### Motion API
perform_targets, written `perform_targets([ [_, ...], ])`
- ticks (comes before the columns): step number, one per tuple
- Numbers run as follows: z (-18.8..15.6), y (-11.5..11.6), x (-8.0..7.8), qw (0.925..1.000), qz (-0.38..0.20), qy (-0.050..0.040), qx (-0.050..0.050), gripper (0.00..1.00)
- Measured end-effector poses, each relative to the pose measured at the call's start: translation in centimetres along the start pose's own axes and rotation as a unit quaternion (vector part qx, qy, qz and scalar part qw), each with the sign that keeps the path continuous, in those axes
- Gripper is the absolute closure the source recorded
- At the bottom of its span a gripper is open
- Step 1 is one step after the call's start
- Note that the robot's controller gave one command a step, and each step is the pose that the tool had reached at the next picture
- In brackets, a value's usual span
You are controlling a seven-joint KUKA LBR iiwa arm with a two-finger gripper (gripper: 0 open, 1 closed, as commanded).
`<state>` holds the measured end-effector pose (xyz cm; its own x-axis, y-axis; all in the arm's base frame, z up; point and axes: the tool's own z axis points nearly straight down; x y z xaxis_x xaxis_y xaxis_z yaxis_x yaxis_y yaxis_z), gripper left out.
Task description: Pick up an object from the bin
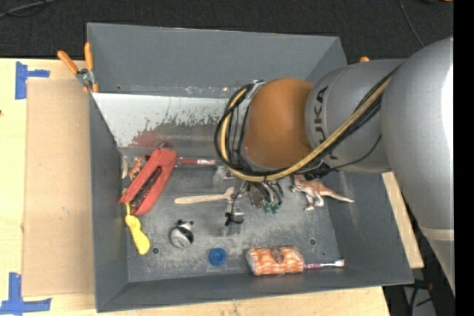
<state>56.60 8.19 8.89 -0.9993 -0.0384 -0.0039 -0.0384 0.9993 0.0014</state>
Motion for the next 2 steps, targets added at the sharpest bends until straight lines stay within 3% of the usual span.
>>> perform_targets([
  [1,1.1,4.8,-2.1,0.9979,-0.065,-0.0006,0.001,0.0],
  [2,-1.4,5.4,3.2,0.9992,-0.039,0.0065,-0.001,0.0],
])
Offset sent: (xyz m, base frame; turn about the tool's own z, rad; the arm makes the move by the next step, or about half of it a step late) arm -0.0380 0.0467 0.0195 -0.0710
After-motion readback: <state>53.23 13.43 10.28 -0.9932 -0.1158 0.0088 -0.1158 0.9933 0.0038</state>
